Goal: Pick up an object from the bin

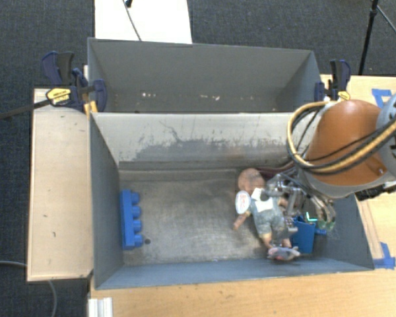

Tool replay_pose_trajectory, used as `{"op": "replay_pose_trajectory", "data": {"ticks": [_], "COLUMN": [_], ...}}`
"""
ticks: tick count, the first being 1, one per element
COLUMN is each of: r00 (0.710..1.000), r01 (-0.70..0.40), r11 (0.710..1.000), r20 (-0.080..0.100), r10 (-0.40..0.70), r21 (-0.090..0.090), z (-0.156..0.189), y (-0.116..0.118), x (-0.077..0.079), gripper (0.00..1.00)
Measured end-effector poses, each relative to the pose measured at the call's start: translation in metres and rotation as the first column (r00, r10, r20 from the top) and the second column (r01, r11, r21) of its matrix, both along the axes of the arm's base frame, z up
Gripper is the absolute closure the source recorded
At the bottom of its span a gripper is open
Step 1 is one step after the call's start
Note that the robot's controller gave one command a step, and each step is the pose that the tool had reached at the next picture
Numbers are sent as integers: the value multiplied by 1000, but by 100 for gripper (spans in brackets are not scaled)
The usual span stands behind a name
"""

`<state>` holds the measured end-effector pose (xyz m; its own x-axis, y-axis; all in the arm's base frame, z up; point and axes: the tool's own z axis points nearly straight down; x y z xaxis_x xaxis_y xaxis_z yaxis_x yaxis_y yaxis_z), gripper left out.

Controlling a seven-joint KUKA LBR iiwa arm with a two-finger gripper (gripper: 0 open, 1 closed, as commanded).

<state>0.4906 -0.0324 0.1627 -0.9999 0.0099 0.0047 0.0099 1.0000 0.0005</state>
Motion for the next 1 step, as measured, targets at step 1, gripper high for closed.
{"op": "replay_pose_trajectory", "data": {"ticks": [1], "r00": [1000], "r01": [-2], "r11": [1000], "r20": [7], "r10": [2], "r21": [-1], "z": [3], "y": [0], "x": [2], "gripper": [0]}}
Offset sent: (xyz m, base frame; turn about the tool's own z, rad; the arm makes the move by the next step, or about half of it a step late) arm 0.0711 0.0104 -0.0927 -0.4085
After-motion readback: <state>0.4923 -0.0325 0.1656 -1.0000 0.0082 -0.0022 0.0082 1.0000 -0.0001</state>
